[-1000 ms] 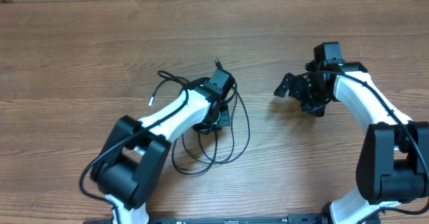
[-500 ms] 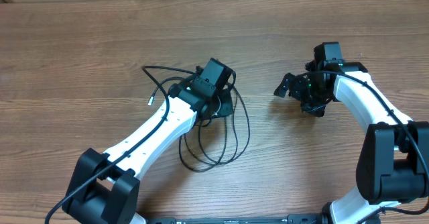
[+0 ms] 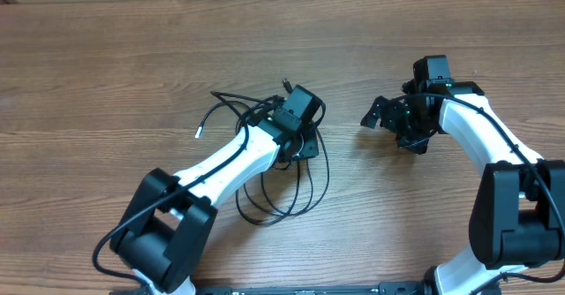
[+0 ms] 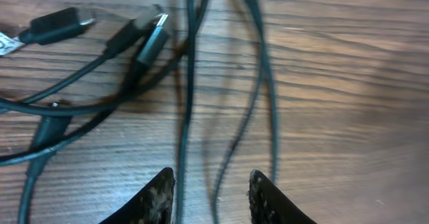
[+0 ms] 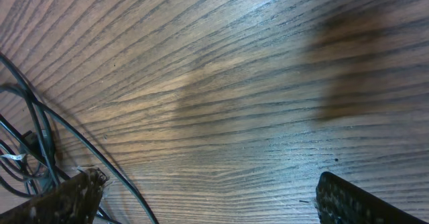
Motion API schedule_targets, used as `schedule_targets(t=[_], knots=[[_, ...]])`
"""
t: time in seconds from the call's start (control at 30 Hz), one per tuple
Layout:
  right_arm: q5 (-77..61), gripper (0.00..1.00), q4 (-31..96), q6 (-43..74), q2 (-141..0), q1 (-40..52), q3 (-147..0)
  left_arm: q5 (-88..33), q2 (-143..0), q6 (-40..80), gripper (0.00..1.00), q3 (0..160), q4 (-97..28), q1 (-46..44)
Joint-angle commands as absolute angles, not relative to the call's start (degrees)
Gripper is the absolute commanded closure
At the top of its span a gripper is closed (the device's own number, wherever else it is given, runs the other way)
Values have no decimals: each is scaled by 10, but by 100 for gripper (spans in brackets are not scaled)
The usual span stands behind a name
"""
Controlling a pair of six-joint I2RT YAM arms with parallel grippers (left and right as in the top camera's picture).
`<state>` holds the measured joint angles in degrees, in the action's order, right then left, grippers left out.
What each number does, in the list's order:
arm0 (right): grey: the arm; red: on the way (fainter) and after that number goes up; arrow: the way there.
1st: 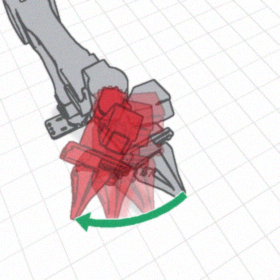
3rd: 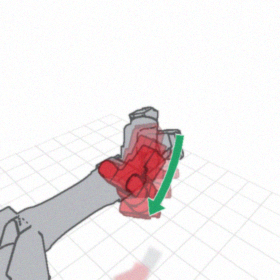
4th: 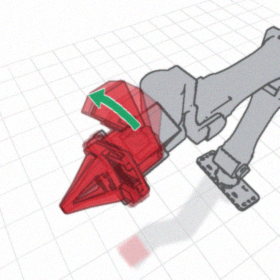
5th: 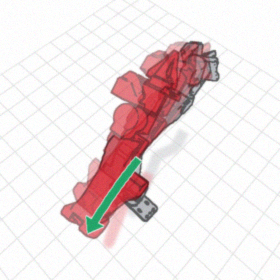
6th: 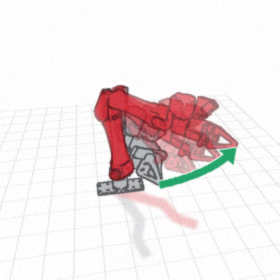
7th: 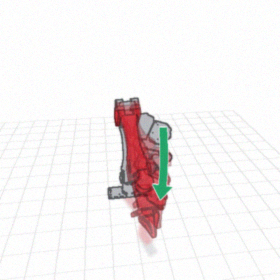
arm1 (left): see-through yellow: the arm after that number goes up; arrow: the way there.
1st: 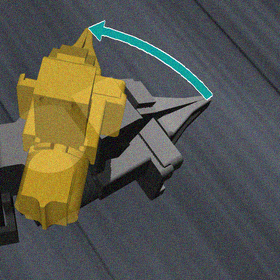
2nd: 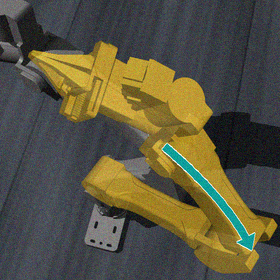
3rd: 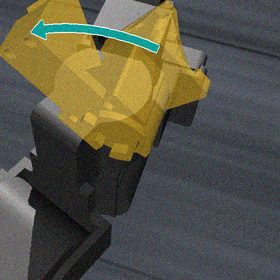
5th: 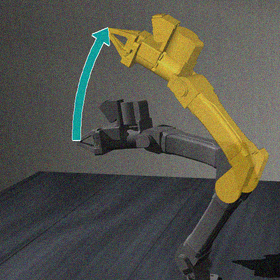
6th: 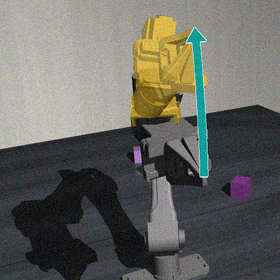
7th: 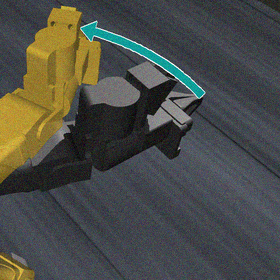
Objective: Untangle cables
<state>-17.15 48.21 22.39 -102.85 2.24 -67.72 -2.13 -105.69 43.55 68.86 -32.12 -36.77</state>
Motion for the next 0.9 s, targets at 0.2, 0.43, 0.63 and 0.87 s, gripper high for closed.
schedule_targets(t=[0.2, 0.43, 0.63, 0.87], knots=[[-167, 0, 481, 220, -1017, 21, -683, 62, -1094, 437, 74, 689, -296, -357], [-167, 0, 481, 220, -1017, 21, -683, 50, -1113, 407, 96, 689, -253, -357], [-167, 0, 481, 220, -1017, 21, -683, 19, -1144, 407, 86, 689, -232, -357], [-167, 0, 481, 220, -1017, 21, -683, 19, -1157, 406, 80, 689, -227, -357]])
